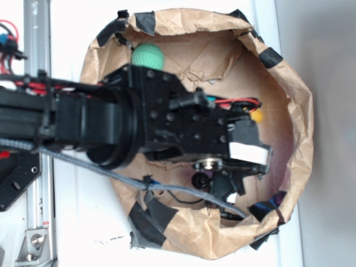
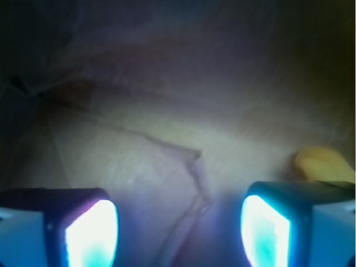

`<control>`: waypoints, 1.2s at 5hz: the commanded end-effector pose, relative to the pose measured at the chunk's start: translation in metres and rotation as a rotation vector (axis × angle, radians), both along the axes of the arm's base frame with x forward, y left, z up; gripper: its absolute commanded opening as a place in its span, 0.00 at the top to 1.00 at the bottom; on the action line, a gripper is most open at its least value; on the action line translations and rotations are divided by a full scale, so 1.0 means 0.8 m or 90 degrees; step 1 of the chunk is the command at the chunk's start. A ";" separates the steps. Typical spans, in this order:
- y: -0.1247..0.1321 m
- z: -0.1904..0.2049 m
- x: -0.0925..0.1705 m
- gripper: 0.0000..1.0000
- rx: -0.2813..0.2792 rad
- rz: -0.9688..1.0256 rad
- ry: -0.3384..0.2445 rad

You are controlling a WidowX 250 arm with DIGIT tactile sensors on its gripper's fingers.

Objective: Grab the yellow duck.

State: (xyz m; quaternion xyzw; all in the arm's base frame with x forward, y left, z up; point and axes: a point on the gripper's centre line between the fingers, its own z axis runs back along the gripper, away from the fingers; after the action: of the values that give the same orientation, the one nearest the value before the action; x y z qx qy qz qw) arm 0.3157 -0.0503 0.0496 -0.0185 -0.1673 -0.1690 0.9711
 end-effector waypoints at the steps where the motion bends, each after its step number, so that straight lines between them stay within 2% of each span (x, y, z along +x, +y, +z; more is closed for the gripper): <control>1: 0.022 0.054 -0.011 0.00 0.032 0.070 0.044; 2: 0.037 0.083 -0.019 0.00 0.038 0.098 0.044; 3: 0.042 0.090 -0.019 0.00 0.040 0.101 0.033; 4: 0.043 0.075 -0.016 0.00 0.050 0.127 0.028; 5: 0.046 0.057 -0.006 0.00 0.070 0.130 -0.006; 6: 0.046 0.027 0.016 0.00 0.066 0.131 -0.013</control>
State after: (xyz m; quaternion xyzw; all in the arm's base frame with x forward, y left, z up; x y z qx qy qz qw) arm 0.3251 -0.0099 0.0570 0.0491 -0.1333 -0.0853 0.9862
